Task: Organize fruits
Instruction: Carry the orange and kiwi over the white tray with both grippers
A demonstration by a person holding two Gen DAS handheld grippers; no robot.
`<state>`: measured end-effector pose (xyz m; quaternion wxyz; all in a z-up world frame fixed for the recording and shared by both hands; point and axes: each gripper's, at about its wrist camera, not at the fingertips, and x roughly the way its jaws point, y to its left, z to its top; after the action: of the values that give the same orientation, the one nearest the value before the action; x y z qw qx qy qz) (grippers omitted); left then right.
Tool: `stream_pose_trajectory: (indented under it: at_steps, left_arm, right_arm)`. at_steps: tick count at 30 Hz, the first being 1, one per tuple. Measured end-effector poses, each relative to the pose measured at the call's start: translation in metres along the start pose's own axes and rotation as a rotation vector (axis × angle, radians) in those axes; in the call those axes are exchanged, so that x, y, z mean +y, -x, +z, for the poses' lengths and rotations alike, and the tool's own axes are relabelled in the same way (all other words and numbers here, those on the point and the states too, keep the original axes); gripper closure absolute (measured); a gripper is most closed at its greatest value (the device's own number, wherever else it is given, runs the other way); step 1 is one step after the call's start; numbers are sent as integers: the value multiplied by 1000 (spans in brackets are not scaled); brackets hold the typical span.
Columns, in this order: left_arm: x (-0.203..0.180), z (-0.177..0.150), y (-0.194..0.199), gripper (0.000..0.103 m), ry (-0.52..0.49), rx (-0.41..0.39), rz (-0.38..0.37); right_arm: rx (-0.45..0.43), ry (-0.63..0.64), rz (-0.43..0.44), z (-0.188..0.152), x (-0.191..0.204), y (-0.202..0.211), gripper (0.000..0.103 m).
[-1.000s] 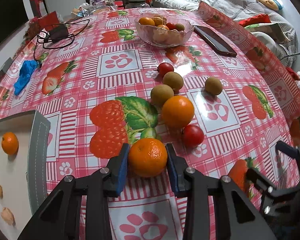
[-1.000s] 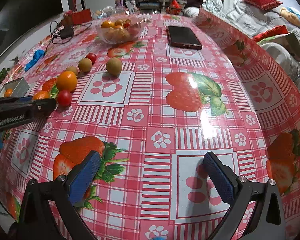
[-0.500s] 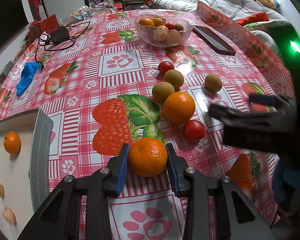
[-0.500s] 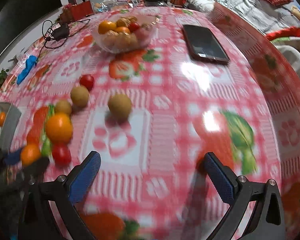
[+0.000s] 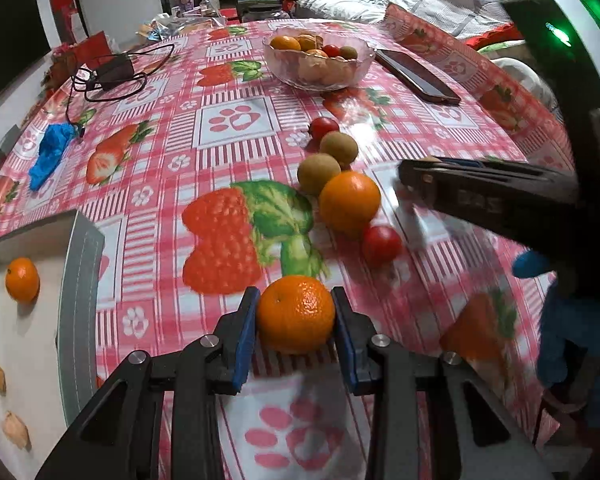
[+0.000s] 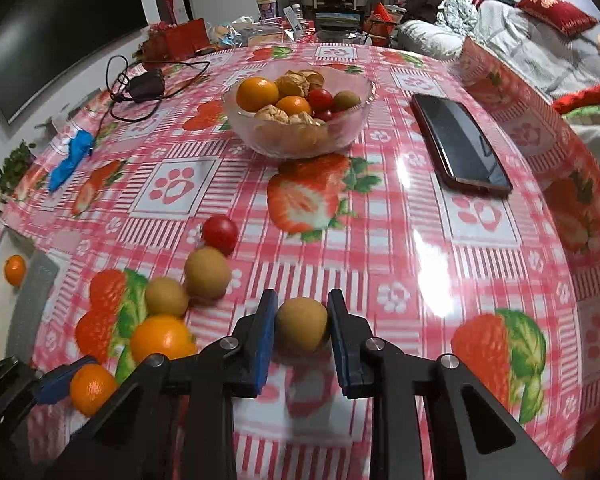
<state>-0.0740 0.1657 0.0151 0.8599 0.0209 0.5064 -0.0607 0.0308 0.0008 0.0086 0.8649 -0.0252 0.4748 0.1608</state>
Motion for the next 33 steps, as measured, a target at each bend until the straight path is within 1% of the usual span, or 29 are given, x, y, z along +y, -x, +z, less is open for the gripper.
stream_pose_trajectory:
  at_steps: [3, 7, 10, 16, 21, 27, 33]
  left_arm:
    - [-1, -17, 10, 65, -11, -4, 2]
    - [-1, -39, 22, 65, 2, 1, -8]
    - [1, -53, 31, 65, 21, 6, -18]
    - [2, -75, 47, 65, 50, 14, -32]
    - [3, -83, 61, 65, 61, -11, -37]
    - [7, -85, 77, 64, 68, -42, -37]
    - [16, -89, 88, 64, 88, -64, -38]
  right_arm:
    - [11, -50, 51, -18, -12, 14, 76]
    - [21, -123, 91, -49, -29, 37, 76]
    - [15, -150, 94, -72, -35, 52, 76]
    - [13, -180, 109, -103, -36, 75, 76]
    - [12, -183, 116, -114, -32, 85, 76]
    - [-2, -175, 123, -116, -24, 95, 76]
    - [3, -164, 122, -118, -15, 98, 76]
